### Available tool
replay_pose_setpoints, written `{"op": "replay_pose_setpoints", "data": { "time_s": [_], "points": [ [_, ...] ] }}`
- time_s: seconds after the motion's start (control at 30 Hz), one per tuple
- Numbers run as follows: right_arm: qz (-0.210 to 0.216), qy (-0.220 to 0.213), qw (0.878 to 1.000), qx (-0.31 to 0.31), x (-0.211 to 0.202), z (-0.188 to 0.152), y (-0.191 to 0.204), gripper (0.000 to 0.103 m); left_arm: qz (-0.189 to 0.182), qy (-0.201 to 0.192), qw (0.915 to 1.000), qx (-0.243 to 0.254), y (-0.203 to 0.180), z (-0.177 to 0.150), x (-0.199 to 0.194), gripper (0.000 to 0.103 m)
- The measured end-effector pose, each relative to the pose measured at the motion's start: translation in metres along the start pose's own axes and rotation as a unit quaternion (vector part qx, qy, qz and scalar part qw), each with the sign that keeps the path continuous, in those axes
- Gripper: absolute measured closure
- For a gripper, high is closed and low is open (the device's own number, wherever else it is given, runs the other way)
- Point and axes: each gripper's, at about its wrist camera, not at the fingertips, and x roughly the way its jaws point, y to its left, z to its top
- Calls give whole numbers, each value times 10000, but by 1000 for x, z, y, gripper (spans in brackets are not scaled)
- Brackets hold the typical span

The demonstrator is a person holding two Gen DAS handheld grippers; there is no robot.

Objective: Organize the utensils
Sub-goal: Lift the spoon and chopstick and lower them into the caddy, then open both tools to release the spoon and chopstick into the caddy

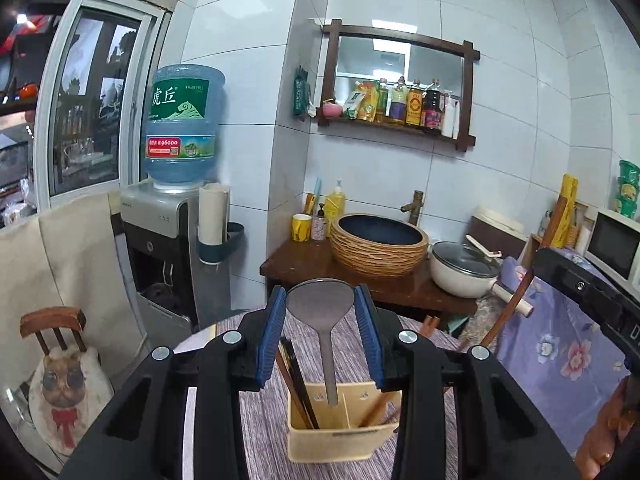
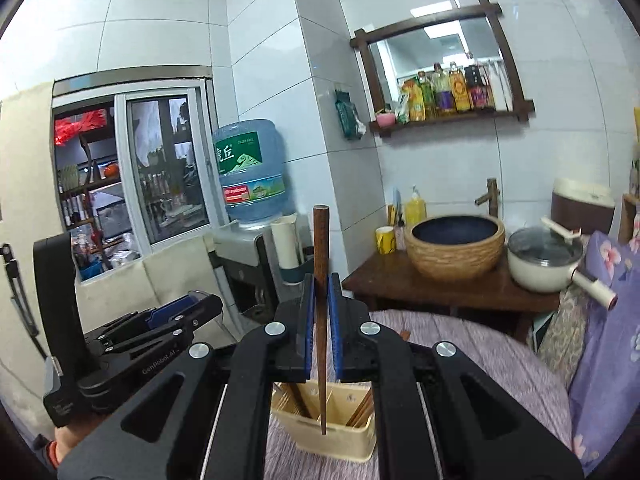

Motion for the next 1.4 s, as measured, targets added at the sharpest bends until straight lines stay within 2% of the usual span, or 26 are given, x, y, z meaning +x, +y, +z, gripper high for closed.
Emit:
{"op": "replay_pose_setpoints", "data": {
  "time_s": [0.17, 0.4, 0.7, 0.93, 1.0, 1.07, 1.13, 1.2, 1.23, 1.33, 1.37, 1.4],
  "points": [
    [-184, 44, 9998, -77, 36, -14, 2, 95, 79, 231, 9997, 30, 1, -19, 33, 67],
    [-291, 477, 9984, -93, 74, -58, -4, 95, 38, 579, 9983, 102, 4, -58, 57, 67],
    [-349, 743, 9964, -216, 89, -100, -4, 95, -53, 1033, 9945, 139, 8, -98, 74, 67],
    [-493, 734, 9954, -367, 88, -105, -6, 95, -72, 1272, 9917, 147, 10, -113, 80, 67],
    [-485, 664, 9961, -311, 83, -103, -9, 86, -72, 1219, 9924, 156, 10, -113, 77, 66],
    [-489, 524, 9970, -307, 75, -102, -9, 48, -83, 1127, 9933, 240, 8, -111, 70, 61],
    [-493, 317, 9976, -381, 62, -99, -7, 44, -49, 962, 9949, 289, 7, -110, 57, 44],
    [-462, 192, 9974, -520, 49, -96, -3, 42, -26, 793, 9964, 286, 7, -111, 42, 34],
    [-430, 138, 9973, -582, 42, -96, -1, 37, -9, 722, 9970, 288, 8, -113, 33, 29],
    [-329, -44, 9973, -660, 18, -97, 3, 28, -65, 626, 9976, 292, 10, -122, 10, 22],
    [-299, -40, 9973, -664, 8, -100, 3, 21, -72, 617, 9976, 299, 11, -126, 3, 22],
    [-257, 16, 9974, -669, 2, -103, 3, 20, -74, 618, 9976, 297, 13, -131, -3, 21]
  ]
}}
